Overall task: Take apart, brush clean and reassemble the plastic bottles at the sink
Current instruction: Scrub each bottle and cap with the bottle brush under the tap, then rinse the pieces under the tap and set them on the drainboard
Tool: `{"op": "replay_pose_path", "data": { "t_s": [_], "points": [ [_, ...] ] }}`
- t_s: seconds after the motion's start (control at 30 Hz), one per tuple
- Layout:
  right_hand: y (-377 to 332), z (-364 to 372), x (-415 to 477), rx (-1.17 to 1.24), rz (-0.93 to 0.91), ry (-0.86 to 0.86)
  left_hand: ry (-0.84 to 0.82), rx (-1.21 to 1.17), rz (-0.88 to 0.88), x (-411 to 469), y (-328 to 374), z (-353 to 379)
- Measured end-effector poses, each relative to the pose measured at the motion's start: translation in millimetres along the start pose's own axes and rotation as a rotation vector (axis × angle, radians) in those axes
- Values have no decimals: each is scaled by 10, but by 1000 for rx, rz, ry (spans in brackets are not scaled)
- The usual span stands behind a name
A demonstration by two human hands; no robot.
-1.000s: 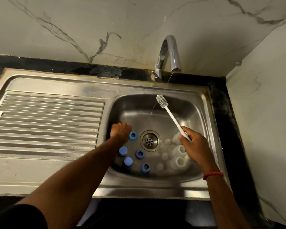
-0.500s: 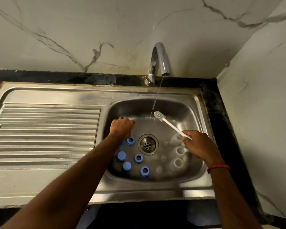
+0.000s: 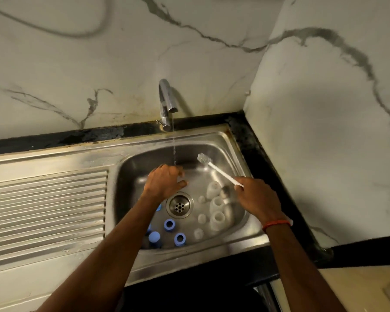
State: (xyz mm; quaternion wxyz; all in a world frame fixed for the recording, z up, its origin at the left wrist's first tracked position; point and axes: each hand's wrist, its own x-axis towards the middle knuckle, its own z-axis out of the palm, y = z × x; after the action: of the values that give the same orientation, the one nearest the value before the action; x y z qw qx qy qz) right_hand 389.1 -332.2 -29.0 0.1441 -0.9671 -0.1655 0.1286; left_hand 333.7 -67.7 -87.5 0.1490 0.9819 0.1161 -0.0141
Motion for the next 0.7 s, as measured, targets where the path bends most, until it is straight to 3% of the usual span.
{"op": "replay_pose_path", "data": {
  "t_s": [0.17,0.47,0.7],
  "points": [
    [242,-49,-174,115,59,135,36,-102,98,-55,373,-94],
    [657,-157,-204,187,137,221,68,-214,275,66,1004,-206],
    [943,13,-47,94,100,240,40,-261,342,175,1384,-151]
  ]
}}
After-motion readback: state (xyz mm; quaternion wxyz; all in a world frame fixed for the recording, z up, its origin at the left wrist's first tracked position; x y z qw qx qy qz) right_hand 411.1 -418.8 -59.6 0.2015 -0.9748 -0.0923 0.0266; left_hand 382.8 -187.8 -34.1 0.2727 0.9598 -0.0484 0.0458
